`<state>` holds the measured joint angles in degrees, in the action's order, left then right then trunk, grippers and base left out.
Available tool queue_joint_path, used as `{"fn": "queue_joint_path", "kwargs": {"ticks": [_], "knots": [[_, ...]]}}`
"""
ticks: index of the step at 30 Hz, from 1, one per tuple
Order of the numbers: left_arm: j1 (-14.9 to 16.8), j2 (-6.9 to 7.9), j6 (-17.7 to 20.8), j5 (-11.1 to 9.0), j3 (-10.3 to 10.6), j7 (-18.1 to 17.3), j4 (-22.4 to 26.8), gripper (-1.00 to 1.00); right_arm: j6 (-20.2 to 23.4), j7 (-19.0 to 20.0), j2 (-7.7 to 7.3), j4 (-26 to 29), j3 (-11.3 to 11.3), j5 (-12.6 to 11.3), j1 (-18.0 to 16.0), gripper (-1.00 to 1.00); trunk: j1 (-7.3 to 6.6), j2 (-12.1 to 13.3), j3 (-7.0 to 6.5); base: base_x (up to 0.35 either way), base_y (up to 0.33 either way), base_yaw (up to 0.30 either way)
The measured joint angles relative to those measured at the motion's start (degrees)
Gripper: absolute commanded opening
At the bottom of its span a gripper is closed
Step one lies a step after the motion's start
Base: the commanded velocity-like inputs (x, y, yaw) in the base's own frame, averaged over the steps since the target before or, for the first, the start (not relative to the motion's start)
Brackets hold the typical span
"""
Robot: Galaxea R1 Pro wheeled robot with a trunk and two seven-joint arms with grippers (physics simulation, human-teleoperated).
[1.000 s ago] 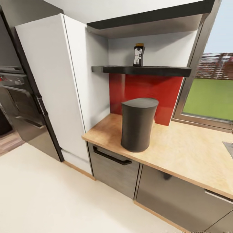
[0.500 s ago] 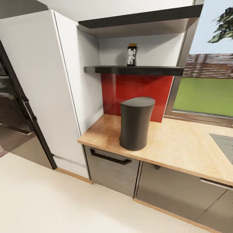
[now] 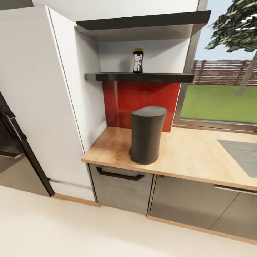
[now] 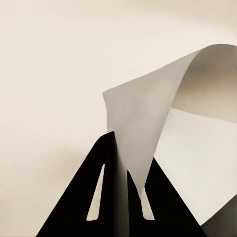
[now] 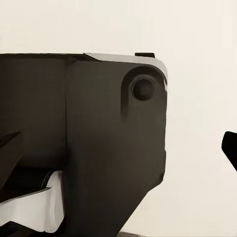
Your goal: Set up a coffee station on the kitchen countertop: keep the coffee maker on the countertop, move the bottle of coffee from the kitchen shelf to the counter next to the coffee maker, place a paper coffee filter on top of the coffee maker, put the saucer next to the coffee maker with the coffee cup on the saucer, and place the electric kettle next to the coffee maker.
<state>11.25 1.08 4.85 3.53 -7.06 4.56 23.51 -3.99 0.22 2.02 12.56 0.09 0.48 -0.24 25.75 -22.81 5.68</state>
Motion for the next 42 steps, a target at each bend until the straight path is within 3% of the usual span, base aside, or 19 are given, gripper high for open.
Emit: {"fn": "queue_joint_path", "kwargs": {"ticks": [9, 30, 42], "knots": [[0.0, 0.0, -0.4, 0.0, 0.1, 0.0, 0.0, -1.0, 0.0, 0.0, 0.0, 0.0, 0.0, 0.0, 0.0, 1.0, 0.0, 0.0, 0.0, 0.0, 0.25, -0.266], [0.0, -0.08, -1.5, 0.1, 0.2, 0.0, 0.0, -1.0, 0.0, -0.1, 0.0, 0.0, 0.0, 0.0, 0.0, 1.0, 0.0, 0.0, 0.0, 0.0, 0.019, -0.266], [0.0, -0.01, -1.5, 0.0, 0.2, 0.0, 0.0, -1.0, 0.0, -0.3, 0.0, -0.1, 0.0, 0.0, 0.0, 1.0, 0.0, 0.0, 0.0, 0.0, 0.244, -0.195]]}}
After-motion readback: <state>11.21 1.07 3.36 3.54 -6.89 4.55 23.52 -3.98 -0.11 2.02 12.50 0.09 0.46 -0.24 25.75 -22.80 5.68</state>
